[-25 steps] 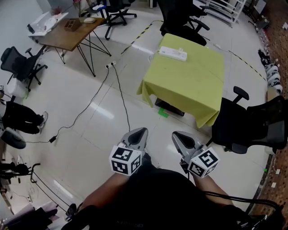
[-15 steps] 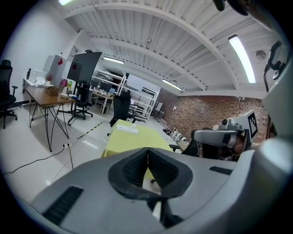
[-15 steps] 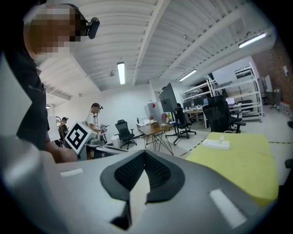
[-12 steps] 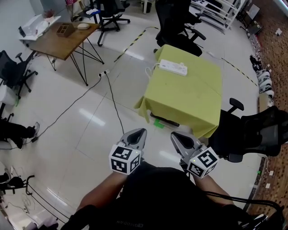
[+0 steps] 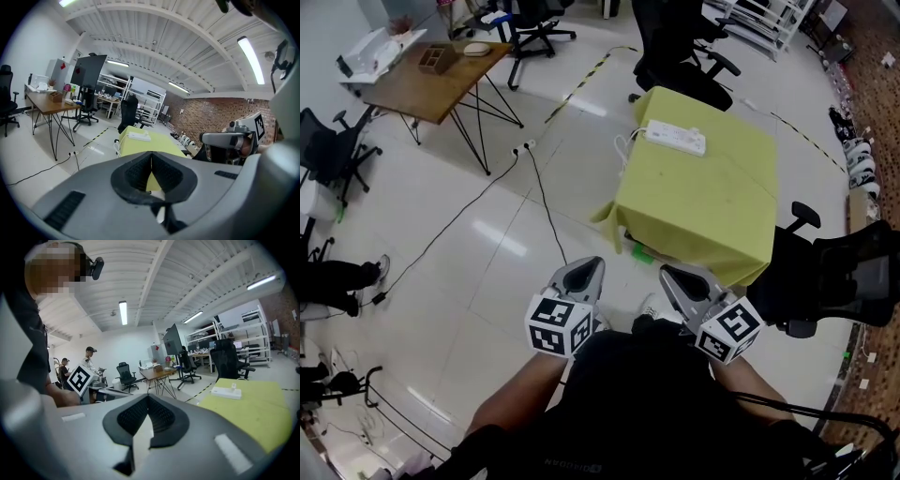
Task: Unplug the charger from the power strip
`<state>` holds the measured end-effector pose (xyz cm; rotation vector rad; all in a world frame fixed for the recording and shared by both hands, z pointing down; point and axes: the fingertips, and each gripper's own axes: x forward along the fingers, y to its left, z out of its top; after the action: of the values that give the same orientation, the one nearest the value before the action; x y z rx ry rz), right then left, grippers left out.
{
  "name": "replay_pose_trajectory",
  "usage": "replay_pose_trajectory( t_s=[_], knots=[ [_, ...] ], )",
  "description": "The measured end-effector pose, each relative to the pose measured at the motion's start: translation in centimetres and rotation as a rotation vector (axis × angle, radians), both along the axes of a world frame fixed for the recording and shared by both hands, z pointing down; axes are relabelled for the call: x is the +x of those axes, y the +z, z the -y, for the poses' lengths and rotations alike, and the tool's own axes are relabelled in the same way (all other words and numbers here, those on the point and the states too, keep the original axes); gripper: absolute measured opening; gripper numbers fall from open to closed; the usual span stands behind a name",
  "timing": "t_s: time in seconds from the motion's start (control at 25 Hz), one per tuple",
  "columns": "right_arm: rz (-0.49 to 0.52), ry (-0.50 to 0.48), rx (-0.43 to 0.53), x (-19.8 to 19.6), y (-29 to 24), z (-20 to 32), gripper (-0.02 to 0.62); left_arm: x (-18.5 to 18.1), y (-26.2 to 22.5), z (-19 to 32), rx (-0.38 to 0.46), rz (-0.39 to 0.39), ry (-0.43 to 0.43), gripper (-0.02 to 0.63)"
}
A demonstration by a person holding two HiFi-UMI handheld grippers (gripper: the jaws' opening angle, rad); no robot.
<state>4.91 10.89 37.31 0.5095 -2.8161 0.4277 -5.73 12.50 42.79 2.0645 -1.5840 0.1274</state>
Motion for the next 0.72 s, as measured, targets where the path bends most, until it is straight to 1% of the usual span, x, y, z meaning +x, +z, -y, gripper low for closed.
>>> replay_pose_trajectory(
  t_s=[0.16, 0.36, 0.48, 0.72],
  knots=[
    [0.001, -0.007, -0.019, -0.4, 0.8, 0.9, 0.003, -0.8, 0.8, 0.5, -0.022, 0.001, -0.018, 0.008],
    [0.043, 0.014, -0.035, -1.0, 0.8, 4.2, 0.003, -2.5, 0.4, 2.6, -0.02, 0.017, -0.067, 0.008],
    [0.072, -0.003, -0.047, -2.4, 0.9, 6.2, 0.003, -3.9, -0.4, 4.1, -0.016, 0.042, -0.091, 0.008],
    [0.124, -0.045, -0.045, -5.2, 0.3, 10.7, 0.003, -6.3, -1.1, 8.0, -0.038, 0.087, -0.116, 0.008]
  ],
)
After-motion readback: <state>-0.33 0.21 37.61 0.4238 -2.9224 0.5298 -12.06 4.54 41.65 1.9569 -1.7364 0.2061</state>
